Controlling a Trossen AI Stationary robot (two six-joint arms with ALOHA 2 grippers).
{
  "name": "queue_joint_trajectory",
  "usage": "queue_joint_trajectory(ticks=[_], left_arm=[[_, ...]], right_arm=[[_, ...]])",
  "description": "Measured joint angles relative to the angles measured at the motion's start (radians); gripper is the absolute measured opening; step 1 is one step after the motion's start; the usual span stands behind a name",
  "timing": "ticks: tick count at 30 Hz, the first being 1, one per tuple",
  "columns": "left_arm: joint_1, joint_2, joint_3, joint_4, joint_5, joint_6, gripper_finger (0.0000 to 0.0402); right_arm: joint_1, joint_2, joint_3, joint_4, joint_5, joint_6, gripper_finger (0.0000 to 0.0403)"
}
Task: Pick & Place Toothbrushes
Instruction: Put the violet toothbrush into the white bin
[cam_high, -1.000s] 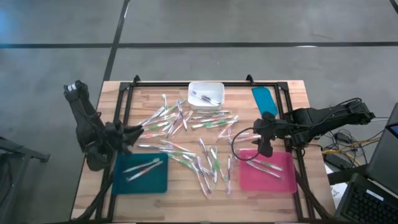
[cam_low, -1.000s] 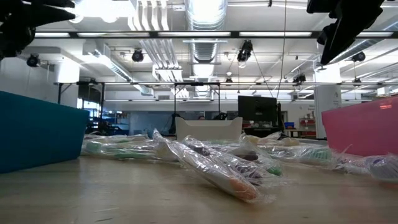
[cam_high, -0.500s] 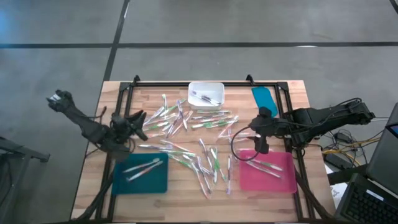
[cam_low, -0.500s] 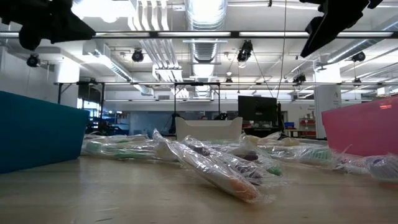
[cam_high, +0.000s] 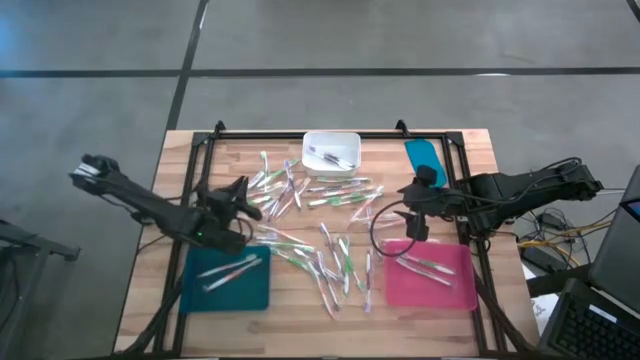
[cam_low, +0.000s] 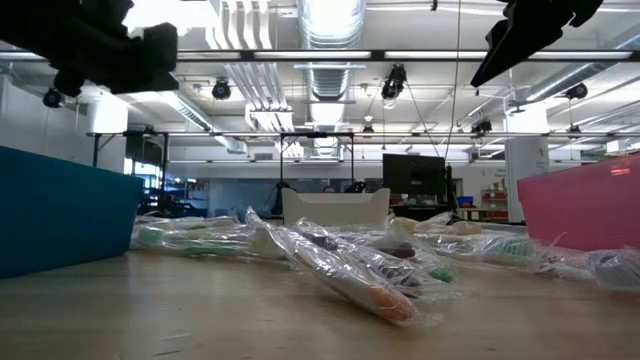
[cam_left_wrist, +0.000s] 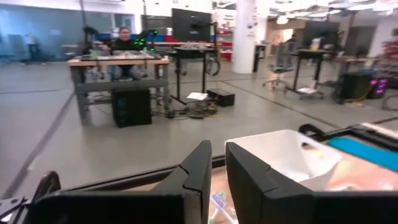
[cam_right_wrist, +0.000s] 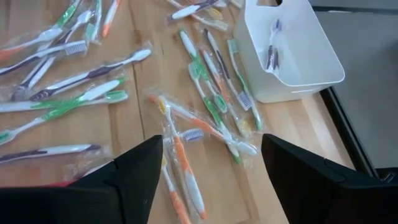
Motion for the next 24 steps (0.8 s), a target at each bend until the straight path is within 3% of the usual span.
queue_joint_trajectory(ticks=[7, 17, 24], left_arm=[[0.097, 0.144, 0.050, 0.164, 0.090, 0.114, 0.0042], [0.279, 0.321, 0.224, 0.173, 0.247, 0.126, 0.0044], [0.376, 0.423, 0.339, 0.173, 0.334, 0.256, 0.0044]], right_arm=[[0.000, 0.000, 0.000, 0.002, -0.001, 0.001, 0.0241], [0.000, 0.000, 0.000, 0.006, -0.001, 0.003, 0.0232], [-0.001, 0.000, -0.015, 0.007, -0.002, 0.003, 0.0252]])
